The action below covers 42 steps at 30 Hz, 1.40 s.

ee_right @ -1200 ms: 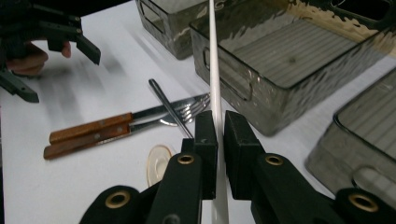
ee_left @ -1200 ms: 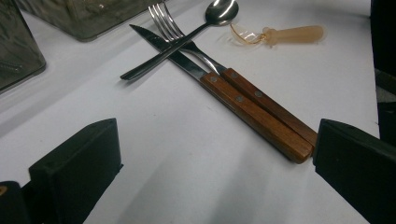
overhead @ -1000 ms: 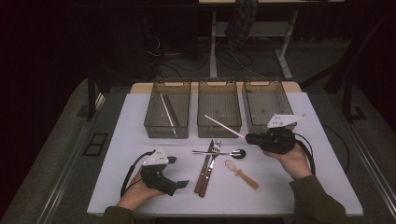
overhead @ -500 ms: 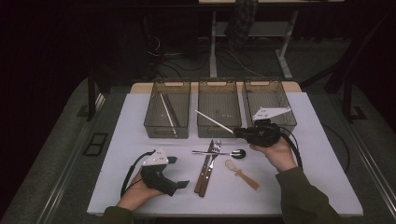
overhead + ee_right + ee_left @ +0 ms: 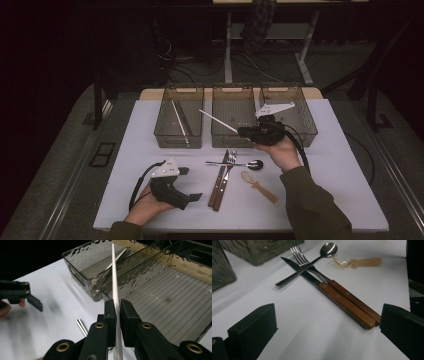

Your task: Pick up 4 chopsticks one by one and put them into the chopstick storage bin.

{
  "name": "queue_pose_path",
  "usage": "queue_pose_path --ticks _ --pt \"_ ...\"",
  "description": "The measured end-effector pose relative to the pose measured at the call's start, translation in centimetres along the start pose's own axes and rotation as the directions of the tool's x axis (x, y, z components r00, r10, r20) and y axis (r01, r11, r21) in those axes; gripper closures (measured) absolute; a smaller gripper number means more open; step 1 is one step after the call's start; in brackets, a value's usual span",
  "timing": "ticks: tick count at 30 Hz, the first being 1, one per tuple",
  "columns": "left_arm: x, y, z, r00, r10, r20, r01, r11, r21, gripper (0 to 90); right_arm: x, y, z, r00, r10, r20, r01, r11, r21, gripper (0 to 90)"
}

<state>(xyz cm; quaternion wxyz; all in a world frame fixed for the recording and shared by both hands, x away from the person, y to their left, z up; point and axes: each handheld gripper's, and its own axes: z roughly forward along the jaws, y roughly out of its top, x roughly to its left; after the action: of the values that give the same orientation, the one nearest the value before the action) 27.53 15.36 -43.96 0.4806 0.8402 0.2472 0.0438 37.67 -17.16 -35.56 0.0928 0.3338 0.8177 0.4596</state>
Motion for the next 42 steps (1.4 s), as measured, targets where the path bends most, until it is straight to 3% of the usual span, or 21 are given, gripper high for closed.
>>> queue_pose_path --ticks 20,29,42 --pt "0.1 0.0 -0.1 1.0000 -0.001 0.000 0.001 1.0000 -0.002 0.0 -0.2 3.8 4.7 0.9987 0.015 0.048 -0.017 0.999 0.033 83.8" --pt "0.1 0.0 0.0 1.0000 -0.004 0.007 0.004 1.0000 -0.003 0.0 0.7 6.0 7.7 0.9982 0.009 0.059 -0.013 0.998 0.064 83.7" --pt "0.1 0.1 -0.1 0.9999 -0.006 0.013 0.006 0.9999 -0.009 0.0 1.9 8.8 12.9 0.9928 0.018 0.118 -0.031 0.993 0.110 83.7"
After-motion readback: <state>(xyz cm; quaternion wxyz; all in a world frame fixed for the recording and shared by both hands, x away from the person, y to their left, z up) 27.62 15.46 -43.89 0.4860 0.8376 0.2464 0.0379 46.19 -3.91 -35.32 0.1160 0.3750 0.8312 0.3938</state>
